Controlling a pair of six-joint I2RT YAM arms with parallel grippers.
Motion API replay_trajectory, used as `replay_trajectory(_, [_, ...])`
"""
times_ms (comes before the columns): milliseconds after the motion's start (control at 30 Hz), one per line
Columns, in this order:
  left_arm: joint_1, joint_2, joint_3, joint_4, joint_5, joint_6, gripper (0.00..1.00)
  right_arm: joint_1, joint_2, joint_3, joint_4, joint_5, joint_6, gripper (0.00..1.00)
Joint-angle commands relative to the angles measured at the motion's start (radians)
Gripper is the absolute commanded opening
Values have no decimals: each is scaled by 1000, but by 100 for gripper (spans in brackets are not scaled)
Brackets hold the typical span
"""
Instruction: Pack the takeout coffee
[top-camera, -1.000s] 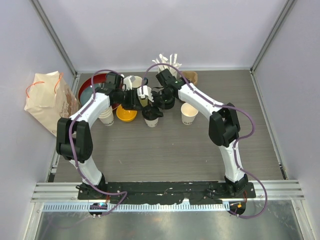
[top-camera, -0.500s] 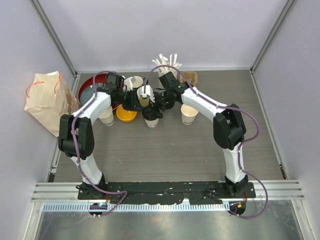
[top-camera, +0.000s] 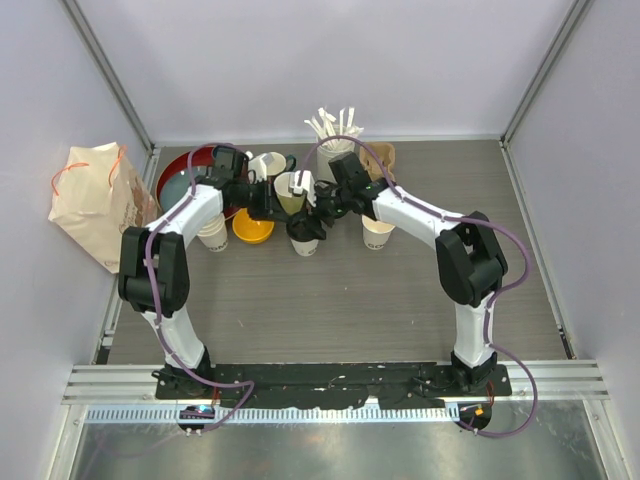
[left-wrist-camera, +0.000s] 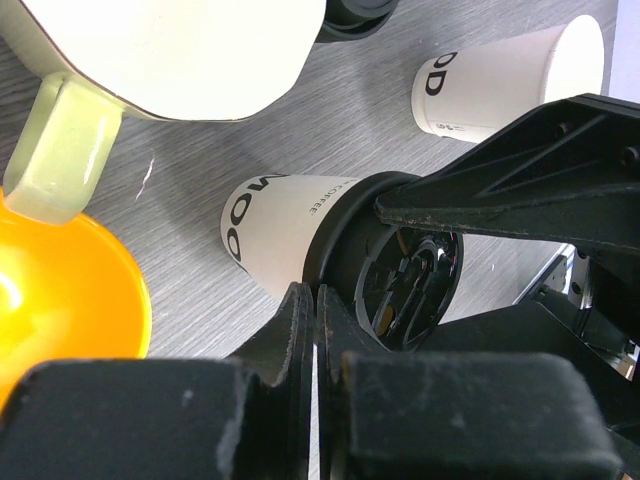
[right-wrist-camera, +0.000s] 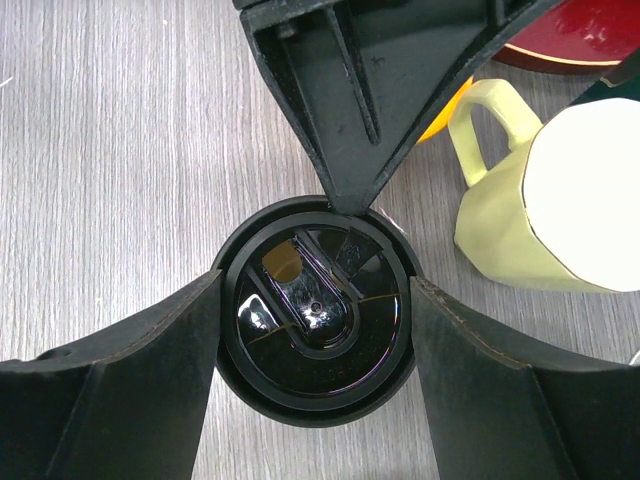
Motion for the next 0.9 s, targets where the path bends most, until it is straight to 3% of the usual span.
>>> replay_trajectory(0, [-14, 62, -66, -38, -81, 44, 1, 17, 61, -161, -23, 127, 67, 63])
replay_trajectory(367, [-14, 73, -30, -75, -87, 56, 3, -5, 64, -175, 8, 135, 116, 62])
replay_trajectory(567, [-13, 5, 43, -110, -52, 87, 27, 2, 41, -164, 23, 202, 142, 62])
replay_trajectory(867, [22, -82, 119, -160, -32, 113, 42, 26, 0, -184, 115, 251, 194, 62])
